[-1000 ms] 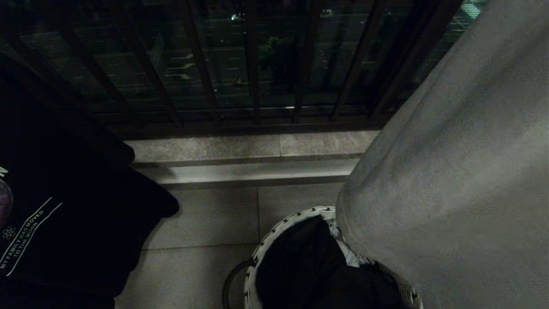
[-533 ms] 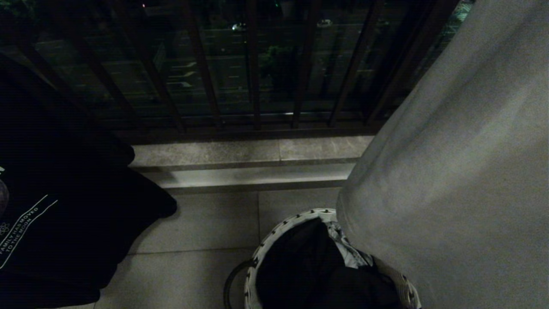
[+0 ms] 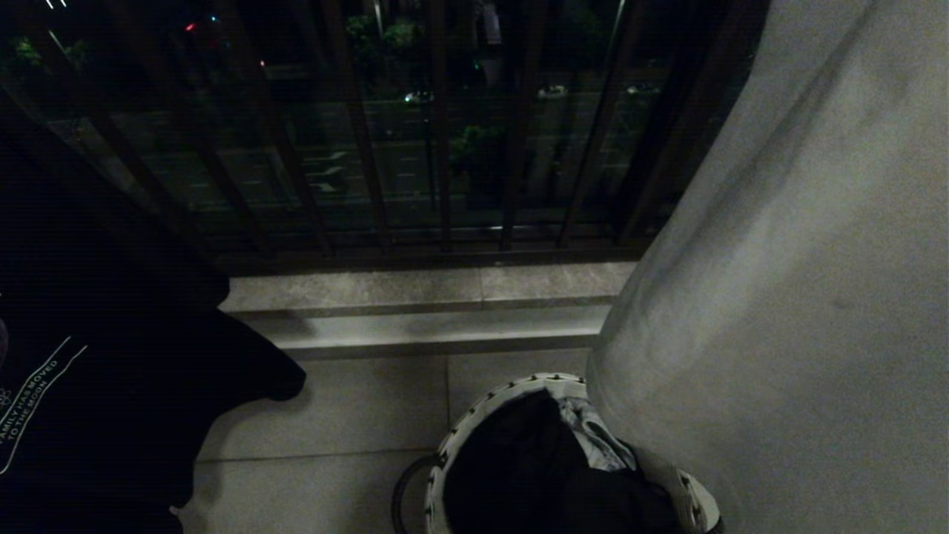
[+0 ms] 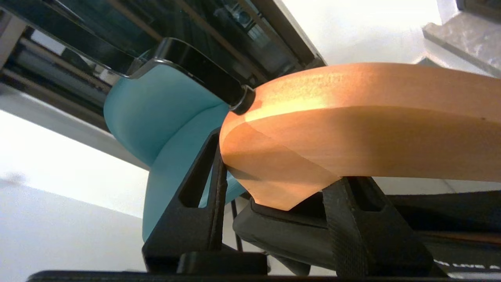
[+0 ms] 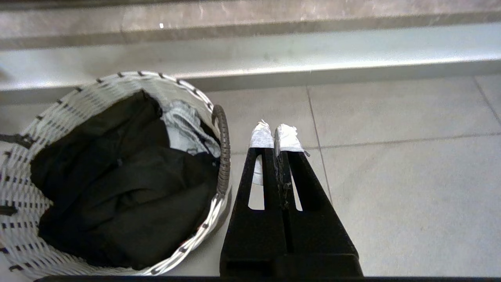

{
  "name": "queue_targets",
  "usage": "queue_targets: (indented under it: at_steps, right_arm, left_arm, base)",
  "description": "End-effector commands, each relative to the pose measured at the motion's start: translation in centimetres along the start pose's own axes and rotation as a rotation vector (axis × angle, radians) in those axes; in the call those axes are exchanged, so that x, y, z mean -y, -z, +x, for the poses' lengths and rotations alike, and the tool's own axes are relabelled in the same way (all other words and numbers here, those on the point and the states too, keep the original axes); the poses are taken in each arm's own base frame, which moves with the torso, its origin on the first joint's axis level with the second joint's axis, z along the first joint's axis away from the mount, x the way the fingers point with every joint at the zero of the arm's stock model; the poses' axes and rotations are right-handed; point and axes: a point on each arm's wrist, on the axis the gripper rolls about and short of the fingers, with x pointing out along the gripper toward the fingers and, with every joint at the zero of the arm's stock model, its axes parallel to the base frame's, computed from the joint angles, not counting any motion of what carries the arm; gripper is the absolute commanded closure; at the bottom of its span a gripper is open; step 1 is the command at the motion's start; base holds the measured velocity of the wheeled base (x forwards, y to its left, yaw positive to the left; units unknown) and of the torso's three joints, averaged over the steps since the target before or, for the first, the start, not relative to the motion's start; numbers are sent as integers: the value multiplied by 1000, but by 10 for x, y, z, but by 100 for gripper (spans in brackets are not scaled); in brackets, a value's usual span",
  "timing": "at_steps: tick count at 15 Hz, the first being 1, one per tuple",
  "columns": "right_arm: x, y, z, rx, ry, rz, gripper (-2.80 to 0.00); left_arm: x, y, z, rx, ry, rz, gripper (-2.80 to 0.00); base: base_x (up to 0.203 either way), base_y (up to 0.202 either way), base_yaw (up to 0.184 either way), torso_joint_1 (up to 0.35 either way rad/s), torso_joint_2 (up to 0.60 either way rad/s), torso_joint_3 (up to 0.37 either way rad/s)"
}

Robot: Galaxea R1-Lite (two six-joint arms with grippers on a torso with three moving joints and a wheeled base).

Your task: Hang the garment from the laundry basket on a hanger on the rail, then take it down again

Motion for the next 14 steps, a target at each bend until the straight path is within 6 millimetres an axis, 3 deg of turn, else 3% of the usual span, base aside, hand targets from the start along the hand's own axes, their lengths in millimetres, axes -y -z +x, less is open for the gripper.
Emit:
queue_targets:
  at_steps: [1,14]
  right_arm:
    - [0,0,0,-1,0,0,0]
    - [0,0,0,-1,0,0,0]
  left_arm:
    - [0,0,0,-3,-3,2,0]
    - [0,1,1,-6,-4,5,0]
  base:
    - [0,0,0,7,12,198]
    - [0,0,0,1,3,203]
